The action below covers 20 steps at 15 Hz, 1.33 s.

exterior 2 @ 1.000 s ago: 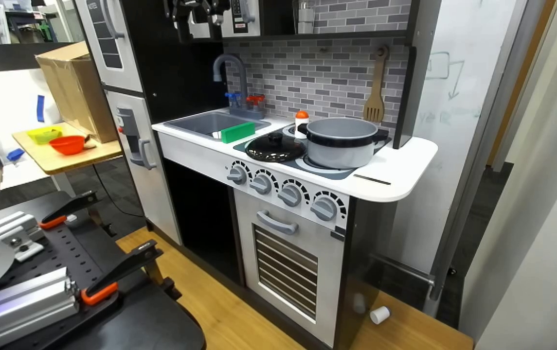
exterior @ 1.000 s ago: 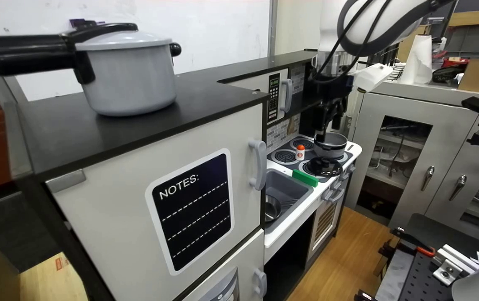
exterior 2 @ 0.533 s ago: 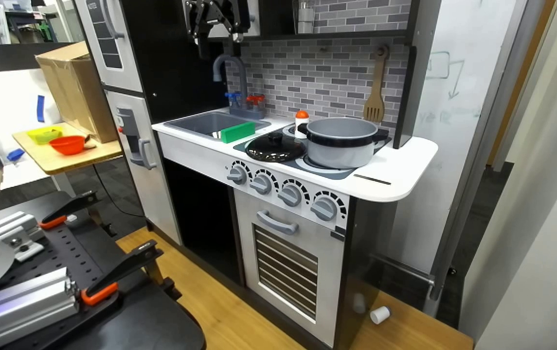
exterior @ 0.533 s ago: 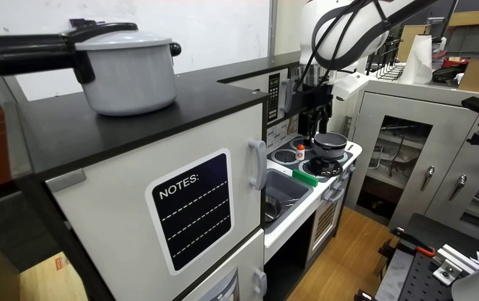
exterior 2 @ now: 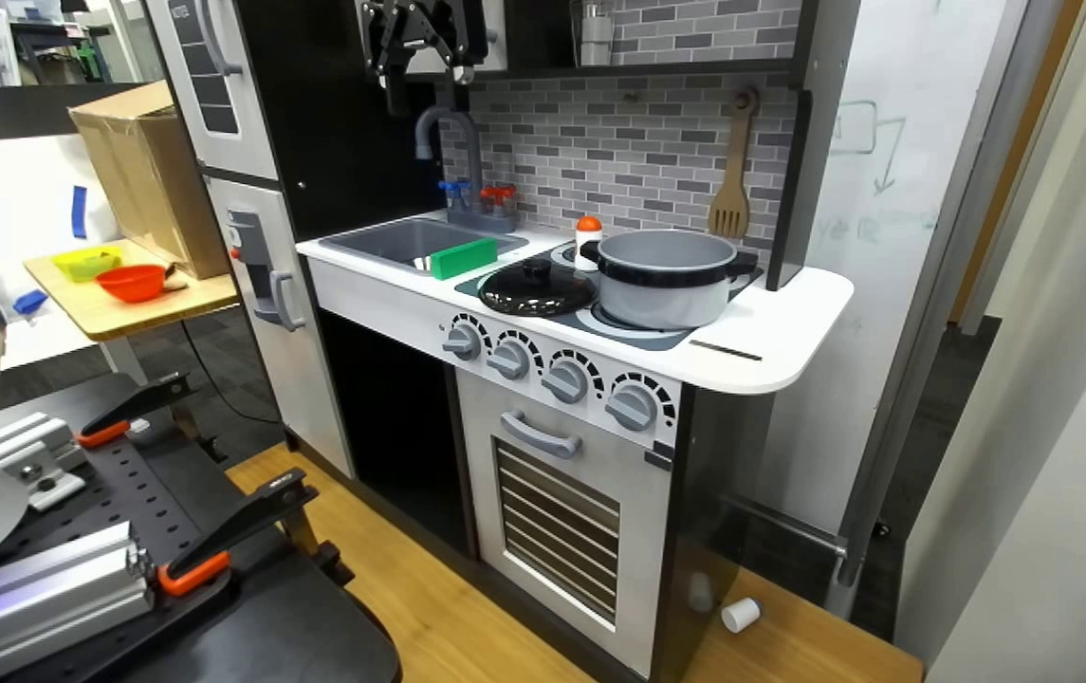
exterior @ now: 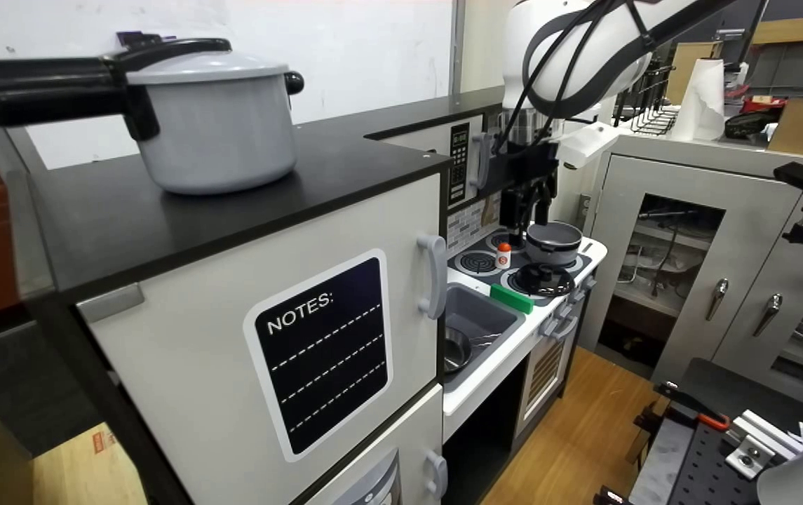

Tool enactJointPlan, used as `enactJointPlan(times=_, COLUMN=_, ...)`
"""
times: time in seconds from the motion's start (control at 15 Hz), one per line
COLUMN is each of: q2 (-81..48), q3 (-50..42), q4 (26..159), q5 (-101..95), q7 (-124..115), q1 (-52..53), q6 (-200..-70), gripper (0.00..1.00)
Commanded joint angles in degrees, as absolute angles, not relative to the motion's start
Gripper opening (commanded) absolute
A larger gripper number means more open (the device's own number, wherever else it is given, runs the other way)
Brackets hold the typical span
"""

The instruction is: Pick up and put down the green block then put the salt cellar inside the pot and the green block in the sink

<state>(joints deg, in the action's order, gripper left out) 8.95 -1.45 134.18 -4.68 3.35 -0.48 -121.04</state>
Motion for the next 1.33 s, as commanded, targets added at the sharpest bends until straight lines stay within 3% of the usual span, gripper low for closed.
enactJointPlan(times=0.0, q2=7.9, q3=-1.8, q4=134.3, q5=-4.8, q7=4.4, q1=-1.0, q6=-122.7, gripper=1.0)
enactJointPlan(times=1.27, q2=-1.2, q3=-2.8, q4=135.9, q5=-2.4, q7=9.2, q1=-1.7, q6=-128.4, gripper=1.0)
